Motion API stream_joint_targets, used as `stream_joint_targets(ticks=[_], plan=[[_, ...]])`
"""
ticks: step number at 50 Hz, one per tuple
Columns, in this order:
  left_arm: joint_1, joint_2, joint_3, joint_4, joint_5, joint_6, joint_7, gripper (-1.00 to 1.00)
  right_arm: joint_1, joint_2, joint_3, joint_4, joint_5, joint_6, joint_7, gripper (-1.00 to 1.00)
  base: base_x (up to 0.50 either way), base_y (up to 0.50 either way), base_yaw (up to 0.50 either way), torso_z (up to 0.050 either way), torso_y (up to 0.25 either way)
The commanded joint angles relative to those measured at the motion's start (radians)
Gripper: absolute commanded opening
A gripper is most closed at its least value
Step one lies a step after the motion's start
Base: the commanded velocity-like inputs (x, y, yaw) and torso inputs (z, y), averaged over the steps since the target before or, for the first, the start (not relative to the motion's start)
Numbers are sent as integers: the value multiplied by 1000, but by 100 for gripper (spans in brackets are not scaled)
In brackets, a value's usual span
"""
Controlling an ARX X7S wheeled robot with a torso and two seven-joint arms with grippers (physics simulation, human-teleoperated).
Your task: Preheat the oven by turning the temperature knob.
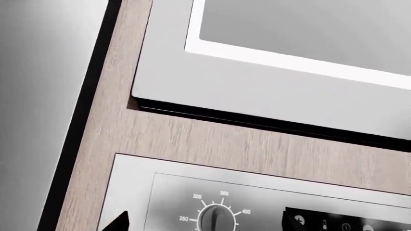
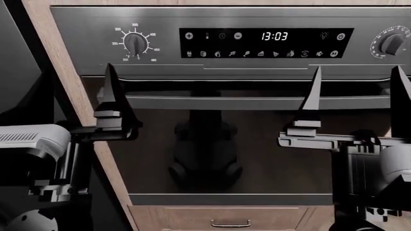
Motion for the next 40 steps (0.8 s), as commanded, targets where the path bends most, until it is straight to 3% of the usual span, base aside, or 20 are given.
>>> stream_joint_targets(ticks=[1,12,19,26,33,40], plan=[[7,-20,3,33,-27,-39,-17,100,6,5,-10,7,-2,5,11,100,0,0,0,0,0],[-65,-51,-23,102,-114,-203,-107,100,8,9,-20,-5,-3,22,19,100,0,0,0,0,0],[-180,-73,-48,150,-202,-352,-190,100,8,14,-19,-8,0,27,23,100,0,0,0,0,0],[-292,-85,-31,122,-232,-446,-230,100,6,18,-20,-15,0,33,27,100,0,0,0,0,0],[-316,-86,-1,120,-257,-539,-280,100,8,22,-17,-18,5,39,30,100,0,0,0,0,0],[-376,-56,-72,80,-431,-677,-346,100,10,23,-20,-13,6,38,35,100,0,0,0,0,0]])
